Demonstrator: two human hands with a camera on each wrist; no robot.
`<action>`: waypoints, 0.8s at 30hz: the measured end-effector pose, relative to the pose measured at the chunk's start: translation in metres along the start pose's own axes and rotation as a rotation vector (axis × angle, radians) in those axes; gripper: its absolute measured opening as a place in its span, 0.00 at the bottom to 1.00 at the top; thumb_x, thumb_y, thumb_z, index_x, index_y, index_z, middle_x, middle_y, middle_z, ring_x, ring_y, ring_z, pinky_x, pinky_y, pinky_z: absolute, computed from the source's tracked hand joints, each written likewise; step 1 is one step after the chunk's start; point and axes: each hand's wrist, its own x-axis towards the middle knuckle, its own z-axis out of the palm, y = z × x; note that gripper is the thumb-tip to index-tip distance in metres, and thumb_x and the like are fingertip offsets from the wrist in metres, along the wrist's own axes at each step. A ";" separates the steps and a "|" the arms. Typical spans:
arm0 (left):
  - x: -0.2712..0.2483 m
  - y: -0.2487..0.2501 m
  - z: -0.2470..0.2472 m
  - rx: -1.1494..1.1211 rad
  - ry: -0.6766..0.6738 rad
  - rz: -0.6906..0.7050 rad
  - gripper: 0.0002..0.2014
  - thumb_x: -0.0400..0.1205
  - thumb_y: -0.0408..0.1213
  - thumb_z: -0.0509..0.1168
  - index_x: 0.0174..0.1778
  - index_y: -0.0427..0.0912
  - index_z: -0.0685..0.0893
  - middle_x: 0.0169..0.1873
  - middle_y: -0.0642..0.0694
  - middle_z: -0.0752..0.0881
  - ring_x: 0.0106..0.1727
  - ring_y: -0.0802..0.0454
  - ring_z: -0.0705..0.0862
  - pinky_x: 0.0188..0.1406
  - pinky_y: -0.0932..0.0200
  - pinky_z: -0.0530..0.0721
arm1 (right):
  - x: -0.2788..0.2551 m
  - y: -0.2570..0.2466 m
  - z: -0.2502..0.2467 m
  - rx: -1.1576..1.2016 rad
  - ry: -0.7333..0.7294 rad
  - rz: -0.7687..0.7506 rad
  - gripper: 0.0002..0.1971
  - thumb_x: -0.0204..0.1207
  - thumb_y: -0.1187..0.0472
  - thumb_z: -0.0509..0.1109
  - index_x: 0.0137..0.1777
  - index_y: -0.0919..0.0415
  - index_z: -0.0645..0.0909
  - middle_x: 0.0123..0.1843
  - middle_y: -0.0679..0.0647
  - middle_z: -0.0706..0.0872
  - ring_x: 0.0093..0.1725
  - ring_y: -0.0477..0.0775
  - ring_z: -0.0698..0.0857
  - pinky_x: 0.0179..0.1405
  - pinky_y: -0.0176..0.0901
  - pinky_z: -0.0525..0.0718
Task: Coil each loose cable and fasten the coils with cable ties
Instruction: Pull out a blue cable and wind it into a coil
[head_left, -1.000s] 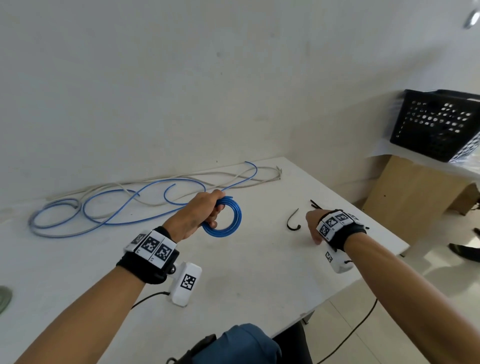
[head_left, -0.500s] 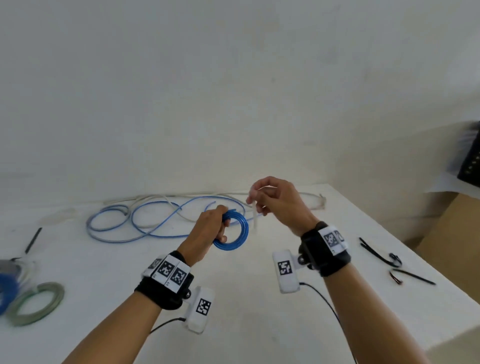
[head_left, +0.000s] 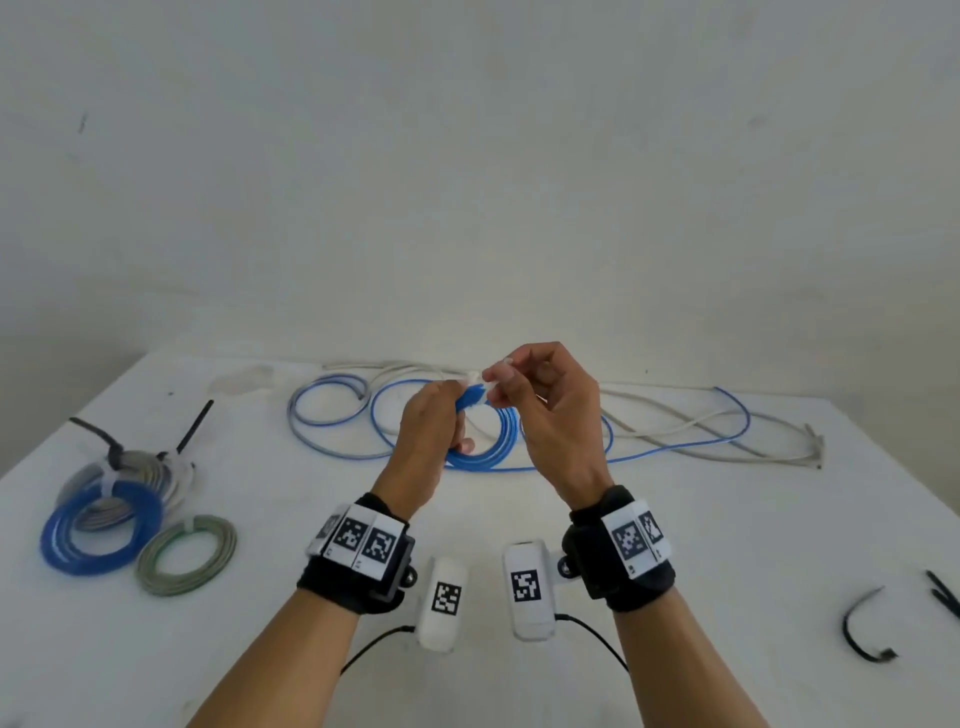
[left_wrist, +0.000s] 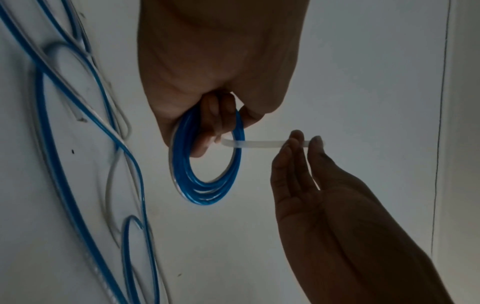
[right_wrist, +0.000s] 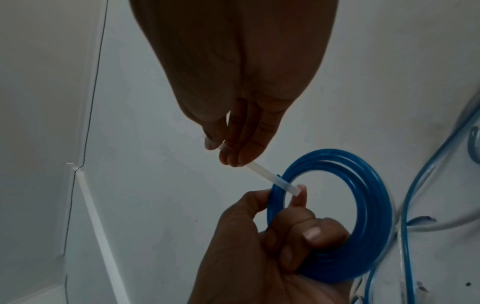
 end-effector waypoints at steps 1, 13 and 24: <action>0.001 0.001 -0.004 0.005 -0.010 0.017 0.14 0.87 0.36 0.58 0.33 0.44 0.72 0.18 0.52 0.63 0.20 0.55 0.60 0.23 0.58 0.67 | 0.000 0.000 0.003 0.005 -0.007 -0.010 0.05 0.82 0.72 0.72 0.49 0.63 0.80 0.45 0.64 0.91 0.38 0.58 0.89 0.45 0.48 0.90; -0.010 0.010 -0.019 0.193 -0.032 0.372 0.08 0.89 0.32 0.60 0.52 0.35 0.84 0.29 0.54 0.85 0.28 0.57 0.79 0.28 0.65 0.79 | -0.008 0.018 0.009 0.140 -0.121 0.310 0.05 0.82 0.65 0.75 0.51 0.68 0.85 0.41 0.64 0.93 0.33 0.51 0.87 0.37 0.41 0.87; -0.015 0.019 -0.025 0.308 -0.110 0.472 0.08 0.90 0.35 0.62 0.50 0.43 0.86 0.32 0.35 0.83 0.31 0.44 0.73 0.32 0.51 0.79 | -0.007 0.016 0.000 0.188 -0.113 0.316 0.05 0.82 0.65 0.73 0.51 0.68 0.86 0.40 0.61 0.92 0.33 0.50 0.86 0.36 0.38 0.86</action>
